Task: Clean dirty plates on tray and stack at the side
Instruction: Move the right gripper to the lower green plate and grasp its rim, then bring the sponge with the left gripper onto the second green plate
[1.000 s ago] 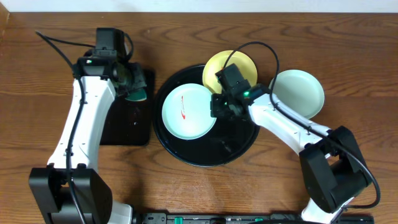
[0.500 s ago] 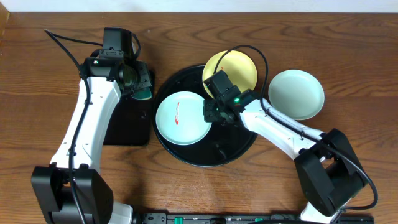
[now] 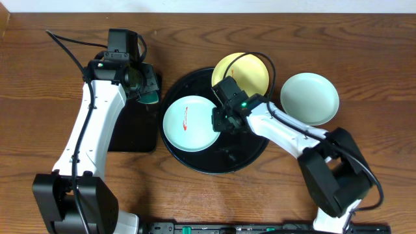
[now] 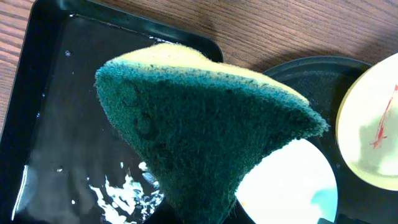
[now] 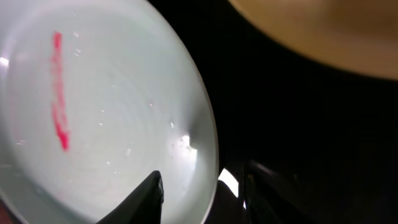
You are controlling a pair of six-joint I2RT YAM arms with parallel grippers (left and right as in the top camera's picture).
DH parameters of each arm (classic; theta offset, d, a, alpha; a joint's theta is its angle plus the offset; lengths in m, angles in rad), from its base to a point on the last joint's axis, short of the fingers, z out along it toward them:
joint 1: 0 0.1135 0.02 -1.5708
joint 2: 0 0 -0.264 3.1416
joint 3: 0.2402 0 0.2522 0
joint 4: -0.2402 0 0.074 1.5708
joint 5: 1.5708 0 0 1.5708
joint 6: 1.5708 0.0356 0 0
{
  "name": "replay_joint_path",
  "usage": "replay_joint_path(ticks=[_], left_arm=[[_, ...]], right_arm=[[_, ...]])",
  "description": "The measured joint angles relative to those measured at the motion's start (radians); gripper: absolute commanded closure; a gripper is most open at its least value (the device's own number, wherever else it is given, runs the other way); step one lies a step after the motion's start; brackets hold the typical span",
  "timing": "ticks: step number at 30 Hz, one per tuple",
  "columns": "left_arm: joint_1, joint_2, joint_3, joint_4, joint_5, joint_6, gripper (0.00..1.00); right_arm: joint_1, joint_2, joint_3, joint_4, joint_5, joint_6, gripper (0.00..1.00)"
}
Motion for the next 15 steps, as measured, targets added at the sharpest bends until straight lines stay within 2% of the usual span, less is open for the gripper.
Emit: replay_joint_path(ticks=[5, 9, 15], left_arm=[[0.0, 0.0, 0.0, -0.001, 0.008, -0.016, 0.92], [-0.014, 0.0, -0.003, 0.0, 0.018, -0.02, 0.92], [-0.075, 0.0, -0.081, 0.011, 0.023, -0.015, 0.92]], right_arm=[[-0.027, 0.052, 0.031, -0.032, -0.04, 0.005, 0.78], [-0.037, 0.072, 0.057, -0.046, -0.047, 0.007, 0.97], [-0.037, 0.077, 0.066, -0.047, -0.056, 0.012, 0.99]])
